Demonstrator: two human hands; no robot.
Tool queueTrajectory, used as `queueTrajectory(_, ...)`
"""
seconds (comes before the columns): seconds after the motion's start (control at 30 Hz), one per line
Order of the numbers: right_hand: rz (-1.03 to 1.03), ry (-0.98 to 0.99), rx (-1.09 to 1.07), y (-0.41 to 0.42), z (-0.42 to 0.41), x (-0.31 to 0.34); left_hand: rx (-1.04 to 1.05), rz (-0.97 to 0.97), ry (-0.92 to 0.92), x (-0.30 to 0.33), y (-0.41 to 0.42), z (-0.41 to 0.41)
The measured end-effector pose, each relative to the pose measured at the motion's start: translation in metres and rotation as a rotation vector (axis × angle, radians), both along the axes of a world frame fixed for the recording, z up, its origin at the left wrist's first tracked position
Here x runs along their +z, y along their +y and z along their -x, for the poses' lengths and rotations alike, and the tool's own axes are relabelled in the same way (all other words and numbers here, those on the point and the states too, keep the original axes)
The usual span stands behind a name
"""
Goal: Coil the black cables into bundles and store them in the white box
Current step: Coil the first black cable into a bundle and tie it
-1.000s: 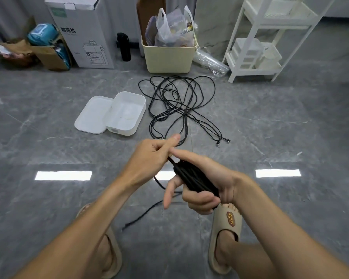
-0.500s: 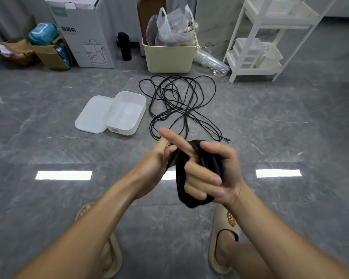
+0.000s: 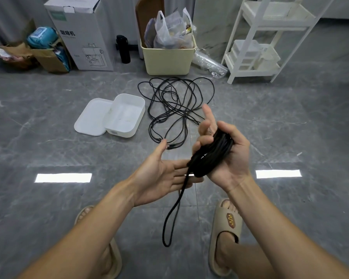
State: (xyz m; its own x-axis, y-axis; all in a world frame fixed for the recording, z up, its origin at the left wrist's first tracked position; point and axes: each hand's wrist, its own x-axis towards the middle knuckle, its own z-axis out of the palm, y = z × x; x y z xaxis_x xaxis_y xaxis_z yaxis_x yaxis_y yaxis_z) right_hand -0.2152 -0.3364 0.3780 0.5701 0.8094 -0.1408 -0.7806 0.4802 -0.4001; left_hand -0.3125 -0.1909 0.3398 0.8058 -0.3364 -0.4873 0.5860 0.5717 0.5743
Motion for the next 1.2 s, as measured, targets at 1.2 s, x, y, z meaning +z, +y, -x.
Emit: queueTrajectory(1.2, 0.329, -0.243, 1.127, 0.005, 0.007, 0.000, 0.052, -0.804, -0.372, 0.028, 0.029, 0.004)
